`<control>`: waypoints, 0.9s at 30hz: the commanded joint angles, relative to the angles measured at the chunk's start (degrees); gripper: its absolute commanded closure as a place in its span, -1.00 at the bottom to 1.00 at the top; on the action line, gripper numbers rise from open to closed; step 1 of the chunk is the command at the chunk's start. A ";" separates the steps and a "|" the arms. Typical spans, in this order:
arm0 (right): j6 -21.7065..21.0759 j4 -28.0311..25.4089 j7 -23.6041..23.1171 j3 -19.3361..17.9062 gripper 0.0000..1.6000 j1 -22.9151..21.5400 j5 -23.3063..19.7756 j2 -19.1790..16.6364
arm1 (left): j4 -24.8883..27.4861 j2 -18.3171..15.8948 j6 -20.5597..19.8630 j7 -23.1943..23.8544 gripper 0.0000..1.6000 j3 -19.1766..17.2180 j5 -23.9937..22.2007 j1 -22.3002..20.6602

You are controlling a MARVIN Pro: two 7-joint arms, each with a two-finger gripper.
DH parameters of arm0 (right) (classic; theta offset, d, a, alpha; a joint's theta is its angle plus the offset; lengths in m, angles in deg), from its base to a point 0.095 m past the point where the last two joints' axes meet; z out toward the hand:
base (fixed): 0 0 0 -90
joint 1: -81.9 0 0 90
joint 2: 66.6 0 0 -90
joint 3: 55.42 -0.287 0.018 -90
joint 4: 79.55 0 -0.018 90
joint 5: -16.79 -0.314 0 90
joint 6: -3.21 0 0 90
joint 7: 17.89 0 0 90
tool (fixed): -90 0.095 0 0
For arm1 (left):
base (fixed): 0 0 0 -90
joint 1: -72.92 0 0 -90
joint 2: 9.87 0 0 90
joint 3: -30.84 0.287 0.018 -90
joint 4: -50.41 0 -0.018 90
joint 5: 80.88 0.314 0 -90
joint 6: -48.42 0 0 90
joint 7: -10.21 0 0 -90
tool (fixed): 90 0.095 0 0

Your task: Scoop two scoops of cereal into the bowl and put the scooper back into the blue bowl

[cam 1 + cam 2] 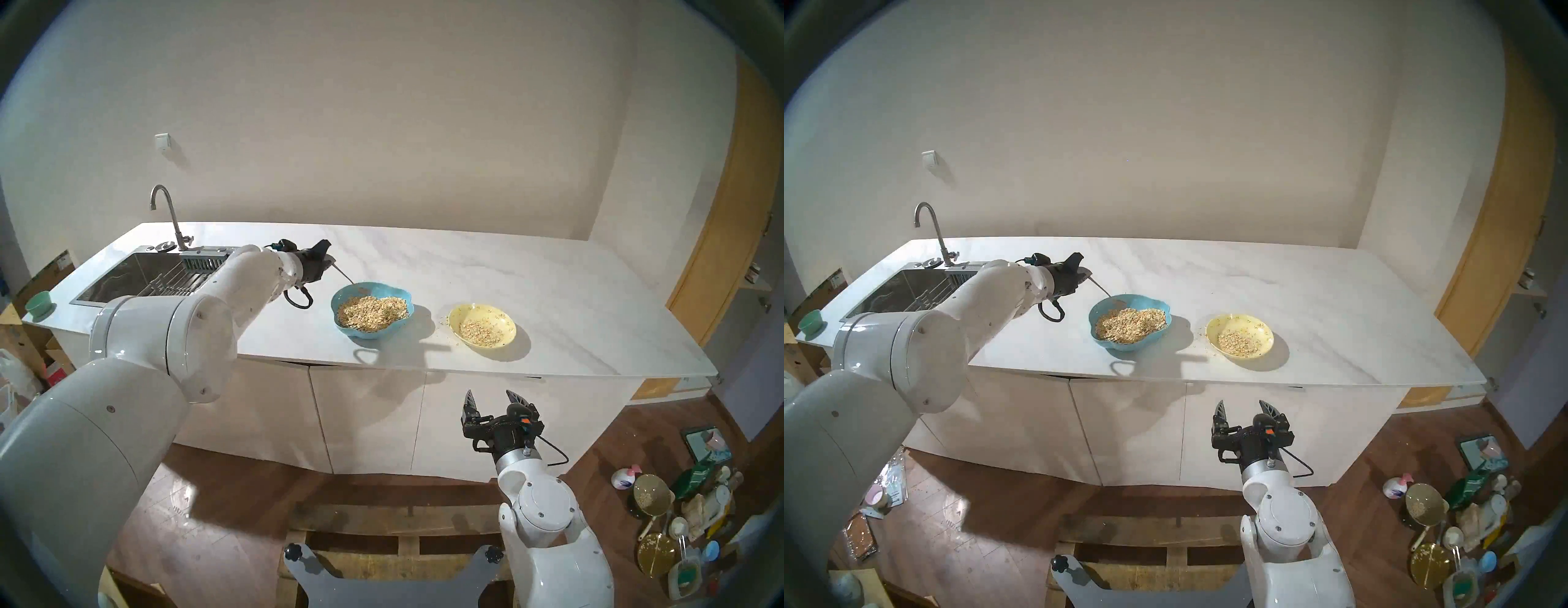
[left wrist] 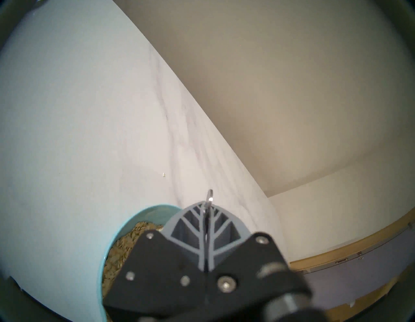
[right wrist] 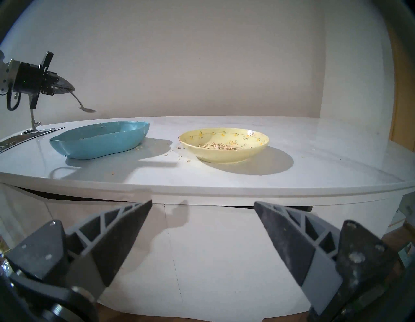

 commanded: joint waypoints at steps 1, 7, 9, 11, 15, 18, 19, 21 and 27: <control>0.30 -1.48 0.04 0.00 -1.00 -0.30 -0.01 0.06 | 1.74 0.65 1.70 2.14 1.00 0.10 0.06 -0.61; 0.31 -1.44 0.04 0.00 -1.00 -0.32 -0.02 0.06 | 2.23 0.40 3.23 2.01 1.00 0.56 0.71 -0.36; 0.31 -1.44 0.04 0.00 -1.00 -0.32 -0.02 0.06 | 2.27 0.02 3.61 1.82 1.00 0.67 0.92 -0.38; 0.32 -1.42 0.04 0.00 -1.00 -0.33 -0.02 0.06 | 2.37 -0.39 4.28 1.59 1.00 1.02 1.36 -0.44; 0.33 -1.37 0.04 0.00 -1.00 -0.36 -0.02 0.06 | 2.46 -1.32 4.50 1.80 1.00 1.26 1.66 -0.71; 0.33 -1.36 0.04 0.00 -1.00 -0.36 -0.02 0.06 | 2.45 -2.03 4.88 1.98 1.00 1.65 2.13 -0.65; 0.33 -1.36 0.04 0.00 -1.00 -0.37 -0.02 0.06 | 2.43 -2.19 4.99 1.87 1.00 1.87 2.38 -0.67; 0.33 -1.37 0.04 0.00 -1.00 -0.36 -0.02 0.06 | 2.35 -2.45 5.12 1.84 0.65 2.39 2.92 -0.69; 0.34 -1.35 0.03 0.00 -1.00 -0.37 -0.02 0.06 | 2.26 -3.19 5.27 2.50 -1.00 2.98 3.44 -0.57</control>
